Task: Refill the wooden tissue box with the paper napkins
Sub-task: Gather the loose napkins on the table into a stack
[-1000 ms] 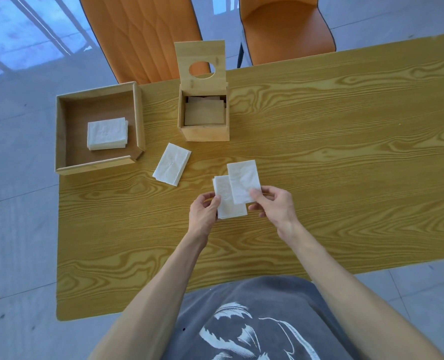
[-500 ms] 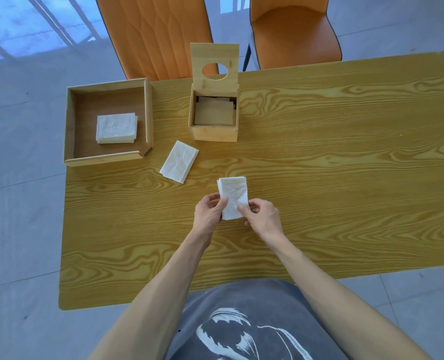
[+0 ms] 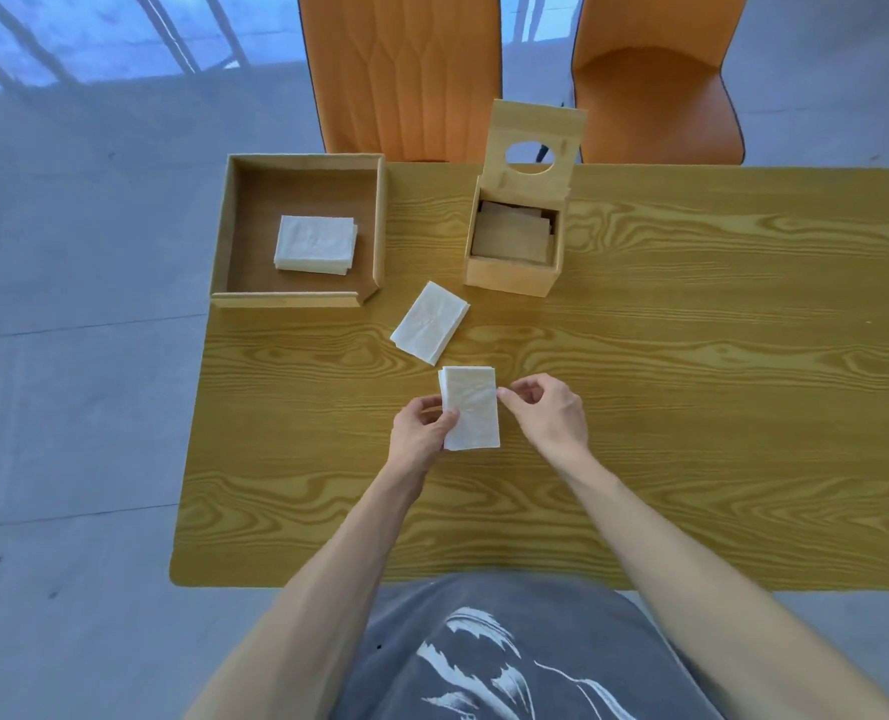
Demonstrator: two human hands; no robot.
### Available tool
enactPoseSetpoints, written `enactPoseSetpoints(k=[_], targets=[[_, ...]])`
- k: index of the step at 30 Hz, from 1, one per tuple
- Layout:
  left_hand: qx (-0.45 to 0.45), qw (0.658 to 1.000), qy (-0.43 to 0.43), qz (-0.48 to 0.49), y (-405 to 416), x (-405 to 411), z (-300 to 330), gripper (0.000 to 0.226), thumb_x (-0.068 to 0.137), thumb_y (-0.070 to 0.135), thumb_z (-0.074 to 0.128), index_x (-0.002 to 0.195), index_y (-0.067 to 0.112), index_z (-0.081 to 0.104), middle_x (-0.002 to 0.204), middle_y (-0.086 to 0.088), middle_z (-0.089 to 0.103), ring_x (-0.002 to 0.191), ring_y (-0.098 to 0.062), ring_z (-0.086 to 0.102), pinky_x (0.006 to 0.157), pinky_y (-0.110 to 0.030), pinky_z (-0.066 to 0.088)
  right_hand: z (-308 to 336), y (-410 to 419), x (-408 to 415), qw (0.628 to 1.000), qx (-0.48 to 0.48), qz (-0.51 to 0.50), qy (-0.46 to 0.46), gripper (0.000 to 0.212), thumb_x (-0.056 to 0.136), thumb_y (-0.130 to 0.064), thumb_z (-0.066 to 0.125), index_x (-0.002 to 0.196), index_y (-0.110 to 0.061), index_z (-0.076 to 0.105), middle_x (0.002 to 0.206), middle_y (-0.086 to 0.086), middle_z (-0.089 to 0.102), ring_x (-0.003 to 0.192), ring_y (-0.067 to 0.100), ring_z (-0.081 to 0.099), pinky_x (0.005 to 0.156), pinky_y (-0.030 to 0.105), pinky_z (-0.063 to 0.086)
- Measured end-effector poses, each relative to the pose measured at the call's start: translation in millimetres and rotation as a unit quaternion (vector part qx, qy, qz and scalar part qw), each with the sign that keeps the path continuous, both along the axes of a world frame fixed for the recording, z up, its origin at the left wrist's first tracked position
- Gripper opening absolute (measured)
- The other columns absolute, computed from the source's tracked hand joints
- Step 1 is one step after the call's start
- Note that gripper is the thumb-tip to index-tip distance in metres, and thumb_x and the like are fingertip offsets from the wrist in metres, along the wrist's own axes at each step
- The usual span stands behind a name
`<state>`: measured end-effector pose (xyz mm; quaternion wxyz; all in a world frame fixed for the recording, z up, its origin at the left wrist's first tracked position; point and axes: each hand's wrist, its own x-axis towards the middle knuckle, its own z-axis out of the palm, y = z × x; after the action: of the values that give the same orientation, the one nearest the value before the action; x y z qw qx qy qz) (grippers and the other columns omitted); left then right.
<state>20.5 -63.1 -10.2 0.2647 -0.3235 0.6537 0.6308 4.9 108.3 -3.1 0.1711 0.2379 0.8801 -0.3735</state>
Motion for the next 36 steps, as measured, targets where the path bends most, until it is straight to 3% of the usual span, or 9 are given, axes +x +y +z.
enactPoseSetpoints(k=[4, 8, 10, 20, 22, 26, 30, 36], targets=[[-0.003, 0.999, -0.002, 0.035, -23.7, 2.1, -1.7, 0.028, 0.091, 0.019, 0.067, 0.118, 0.013, 0.06, 0.107, -0.007, 0.071, 0.1, -0.024, 0.068, 0.081, -0.037, 0.056, -1.7, -31.4, -28.3, 1.0, -0.006, 0.0, 0.003, 0.032, 0.085, -0.045, 0.07, 0.103, -0.018, 0.071, 0.098, -0.004, 0.072, 0.095, 0.017, 0.066, 0.081, 0.033, 0.053], [-0.002, 0.997, -0.006, 0.075, -40.4, 6.9, -4.0, 0.026, 0.091, 0.018, 0.066, 0.116, 0.014, 0.06, 0.106, -0.006, 0.071, 0.091, -0.02, 0.065, 0.062, -0.026, 0.049, -3.0, -63.2, -50.3, 1.0, -0.005, 0.019, -0.003, 0.033, 0.085, -0.045, 0.07, 0.104, -0.017, 0.07, 0.1, -0.004, 0.072, 0.095, 0.017, 0.066, 0.082, 0.034, 0.054], [-0.003, 0.996, -0.005, 0.094, -47.0, 10.1, -6.3, 0.03, 0.09, 0.018, 0.067, 0.118, 0.012, 0.061, 0.109, -0.008, 0.071, 0.091, -0.02, 0.065, 0.061, -0.024, 0.047, -4.0, -76.1, -59.5, 1.0, -0.006, 0.005, -0.004, 0.034, 0.085, -0.045, 0.069, 0.105, -0.017, 0.069, 0.101, -0.004, 0.072, 0.097, 0.018, 0.066, 0.081, 0.033, 0.053], [0.011, 0.99, -0.009, 0.141, -72.1, 20.1, -13.5, 0.024, 0.09, 0.017, 0.067, 0.113, 0.016, 0.059, 0.111, -0.011, 0.072, 0.099, -0.025, 0.069, 0.077, -0.033, 0.054, -1.2, -113.9, -80.3, 0.993, 0.056, -0.073, -0.078, 0.066, 0.089, -0.05, 0.062, 0.139, -0.012, 0.041, 0.136, 0.014, 0.054, 0.121, 0.033, 0.056, 0.095, 0.042, 0.046], [0.011, 0.99, -0.006, 0.14, -71.5, 20.9, -12.6, 0.025, 0.09, 0.018, 0.067, 0.114, 0.016, 0.059, 0.111, -0.011, 0.072, 0.098, -0.025, 0.069, 0.077, -0.033, 0.055, -1.7, -116.2, -77.6, 0.992, 0.065, -0.078, -0.074, 0.061, 0.09, -0.046, 0.062, 0.137, -0.013, 0.042, 0.135, 0.012, 0.056, 0.118, 0.033, 0.058, 0.09, 0.04, 0.046], [0.013, 0.99, -0.002, 0.143, -68.4, 22.5, -8.8, 0.025, 0.091, 0.017, 0.066, 0.115, 0.014, 0.059, 0.109, -0.012, 0.071, 0.088, -0.019, 0.067, 0.066, -0.025, 0.05, -1.3, -114.7, -75.0, 0.993, 0.057, -0.083, -0.057, 0.035, 0.088, -0.039, 0.066, 0.113, -0.015, 0.06, 0.119, 0.007, 0.064, 0.104, 0.029, 0.064, 0.077, 0.034, 0.045], [0.014, 0.989, -0.006, 0.146, -68.0, 21.0, -5.8, 0.027, 0.092, 0.017, 0.066, 0.118, 0.013, 0.059, 0.11, -0.011, 0.071, 0.088, -0.017, 0.066, 0.064, -0.023, 0.049, -5.7, -115.3, -78.3, 0.994, 0.053, -0.072, -0.056, 0.025, 0.084, -0.039, 0.068, 0.099, -0.019, 0.07, 0.11, 0.007, 0.069, 0.095, 0.028, 0.066, 0.082, 0.037, 0.054], [0.017, 0.989, 0.002, 0.148, -66.3, 20.6, -4.2, 0.023, 0.092, 0.017, 0.066, 0.114, 0.016, 0.059, 0.109, -0.009, 0.071, 0.086, -0.014, 0.067, 0.063, -0.02, 0.048, -6.4, -105.8, -69.2, 0.995, 0.015, -0.099, -0.004, 0.021, 0.088, -0.03, 0.063, 0.106, -0.02, 0.064, 0.105, 0.0, 0.067, 0.098, 0.022, 0.062, 0.086, 0.04, 0.053]])
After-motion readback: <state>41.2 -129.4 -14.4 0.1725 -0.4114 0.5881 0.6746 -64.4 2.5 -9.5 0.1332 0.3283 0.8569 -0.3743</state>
